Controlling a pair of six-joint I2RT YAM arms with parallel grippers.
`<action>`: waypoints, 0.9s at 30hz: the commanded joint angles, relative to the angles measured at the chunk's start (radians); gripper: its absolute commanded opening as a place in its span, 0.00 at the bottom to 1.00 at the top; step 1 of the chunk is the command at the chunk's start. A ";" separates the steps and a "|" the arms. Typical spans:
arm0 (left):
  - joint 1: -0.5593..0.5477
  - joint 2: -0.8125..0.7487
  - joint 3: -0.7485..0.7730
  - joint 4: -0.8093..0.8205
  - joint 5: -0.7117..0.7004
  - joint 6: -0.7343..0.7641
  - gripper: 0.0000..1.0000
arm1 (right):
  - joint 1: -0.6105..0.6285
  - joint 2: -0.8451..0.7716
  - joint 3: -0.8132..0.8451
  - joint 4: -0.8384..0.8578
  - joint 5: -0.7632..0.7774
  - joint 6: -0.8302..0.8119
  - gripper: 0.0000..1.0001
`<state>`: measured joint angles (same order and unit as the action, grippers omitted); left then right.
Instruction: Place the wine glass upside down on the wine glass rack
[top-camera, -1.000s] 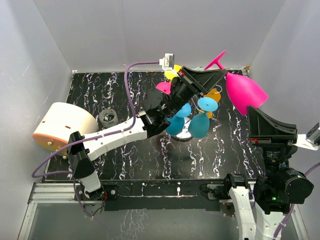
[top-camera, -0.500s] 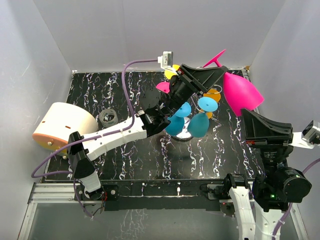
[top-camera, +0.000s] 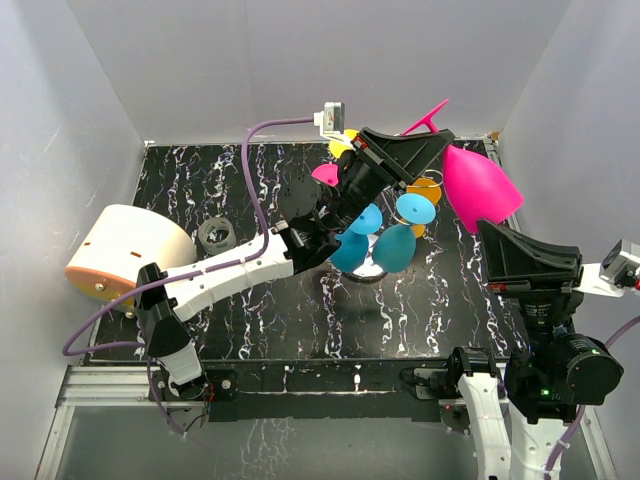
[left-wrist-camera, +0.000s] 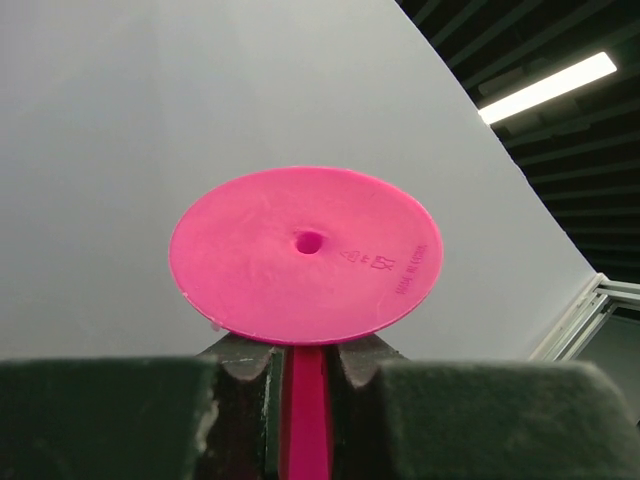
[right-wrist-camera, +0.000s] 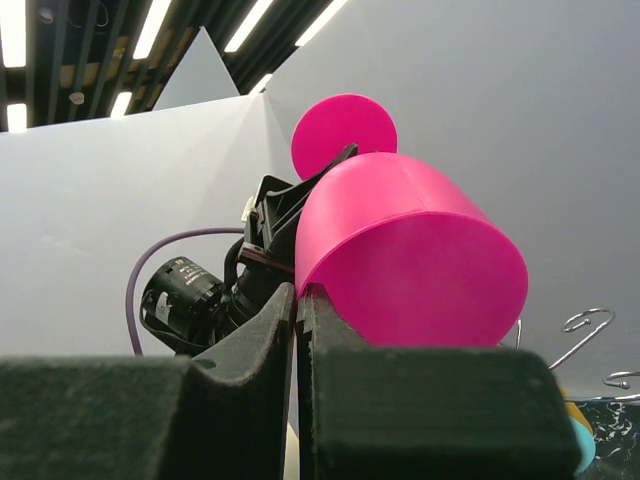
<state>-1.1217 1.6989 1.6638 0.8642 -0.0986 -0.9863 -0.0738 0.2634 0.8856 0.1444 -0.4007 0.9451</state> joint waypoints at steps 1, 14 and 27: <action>-0.006 -0.022 0.028 0.053 -0.012 0.028 0.00 | 0.004 0.012 0.026 -0.054 0.024 -0.035 0.03; -0.004 -0.117 -0.095 0.129 -0.037 0.177 0.00 | 0.003 -0.043 0.141 -0.358 0.129 -0.222 0.62; -0.005 -0.270 -0.187 -0.037 0.188 0.457 0.00 | 0.005 -0.003 0.359 -0.652 0.376 -0.373 0.71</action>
<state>-1.1217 1.5158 1.4769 0.8612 -0.0490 -0.6617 -0.0727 0.2039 1.1698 -0.4278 -0.0834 0.6426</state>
